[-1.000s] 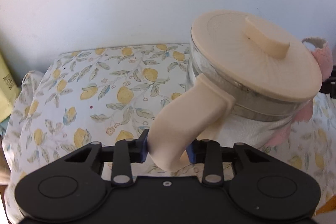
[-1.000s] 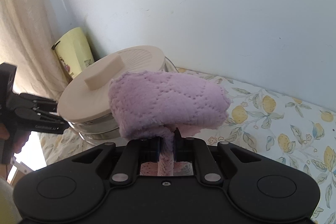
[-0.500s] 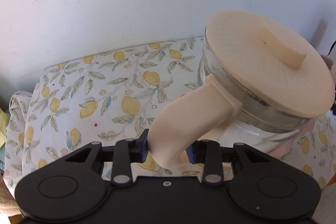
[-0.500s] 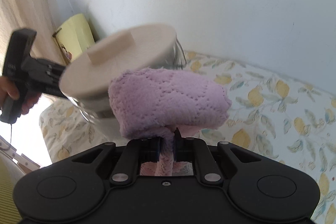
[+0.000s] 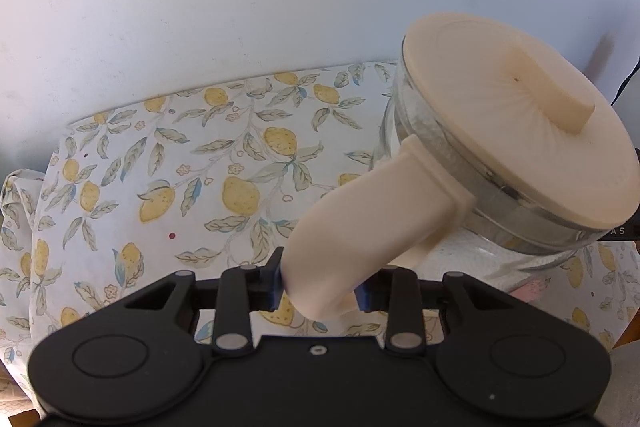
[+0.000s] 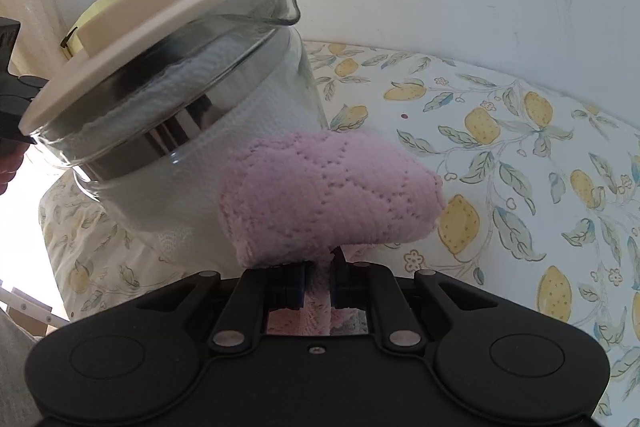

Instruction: Clean container

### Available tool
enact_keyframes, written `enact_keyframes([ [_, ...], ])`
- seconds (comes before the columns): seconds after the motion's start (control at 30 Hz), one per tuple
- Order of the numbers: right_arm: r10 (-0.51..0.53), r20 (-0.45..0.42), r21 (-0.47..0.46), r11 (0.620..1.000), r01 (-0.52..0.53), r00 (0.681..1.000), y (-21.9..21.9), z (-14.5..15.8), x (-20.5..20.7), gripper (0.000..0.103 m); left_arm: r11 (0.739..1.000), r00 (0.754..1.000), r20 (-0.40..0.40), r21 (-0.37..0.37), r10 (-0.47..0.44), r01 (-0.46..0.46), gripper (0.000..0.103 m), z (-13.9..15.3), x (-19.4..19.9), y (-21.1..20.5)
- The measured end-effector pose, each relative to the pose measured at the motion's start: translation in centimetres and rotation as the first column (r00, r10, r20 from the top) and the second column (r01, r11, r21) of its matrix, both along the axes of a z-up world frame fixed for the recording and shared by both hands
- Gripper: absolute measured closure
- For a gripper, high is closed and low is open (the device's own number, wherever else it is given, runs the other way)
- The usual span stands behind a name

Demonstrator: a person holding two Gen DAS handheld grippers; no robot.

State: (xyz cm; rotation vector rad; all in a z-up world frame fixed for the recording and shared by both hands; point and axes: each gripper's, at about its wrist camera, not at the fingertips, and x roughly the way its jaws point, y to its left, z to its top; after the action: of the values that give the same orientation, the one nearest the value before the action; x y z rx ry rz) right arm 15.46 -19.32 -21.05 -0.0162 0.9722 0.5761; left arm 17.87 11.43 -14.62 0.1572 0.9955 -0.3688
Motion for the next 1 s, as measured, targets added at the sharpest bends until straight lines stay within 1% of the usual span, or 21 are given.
enact_keyframes([
  [0.17, -0.008, 0.022, 0.006, 1.000, 0.008, 1.000, -0.1, 1.4, -0.1, 0.090, 1.000, 1.000, 0.003, -0.008, -0.002, 0.002, 0.070, -0.1, 0.0, 0.1],
  [0.33, -0.037, 0.065, 0.085, 0.996, 0.031, 0.997, -1.7, 3.9, 0.3, 0.090, 1.000, 1.000, 0.004, -0.013, -0.010, 0.010, 0.070, -0.1, 0.0, 0.2],
  [0.47, -0.043, 0.092, 0.105, 0.994, 0.033, 0.995, -2.0, 5.2, 1.2, 0.090, 1.000, 1.000, 0.003, -0.013, -0.016, 0.016, 0.070, -0.1, 0.0, 0.1],
  [0.57, -0.026, 0.099, 0.082, 0.996, 0.017, 0.995, -1.7, 5.1, 1.8, 0.090, 1.000, 1.000, 0.000, -0.014, -0.020, 0.020, 0.070, -0.1, 0.1, 0.1],
  [0.73, -0.025, 0.082, 0.079, 0.997, 0.019, 0.996, -1.5, 4.4, 2.3, 0.088, 1.000, 1.000, -0.004, -0.014, -0.027, 0.027, 0.070, -0.1, 0.1, 0.2],
  [0.83, -0.032, 0.067, 0.077, 0.997, 0.027, 0.997, -1.6, 3.9, 2.4, 0.088, 1.000, 1.000, -0.007, -0.017, -0.017, 0.017, 0.070, 0.0, 0.2, 0.0],
  [1.0, -0.043, 0.028, 0.080, 0.996, 0.040, 0.999, -1.5, 2.4, 2.9, 0.088, 0.999, 1.000, -0.013, -0.018, -0.026, 0.026, 0.070, 0.0, 0.3, 0.1],
])
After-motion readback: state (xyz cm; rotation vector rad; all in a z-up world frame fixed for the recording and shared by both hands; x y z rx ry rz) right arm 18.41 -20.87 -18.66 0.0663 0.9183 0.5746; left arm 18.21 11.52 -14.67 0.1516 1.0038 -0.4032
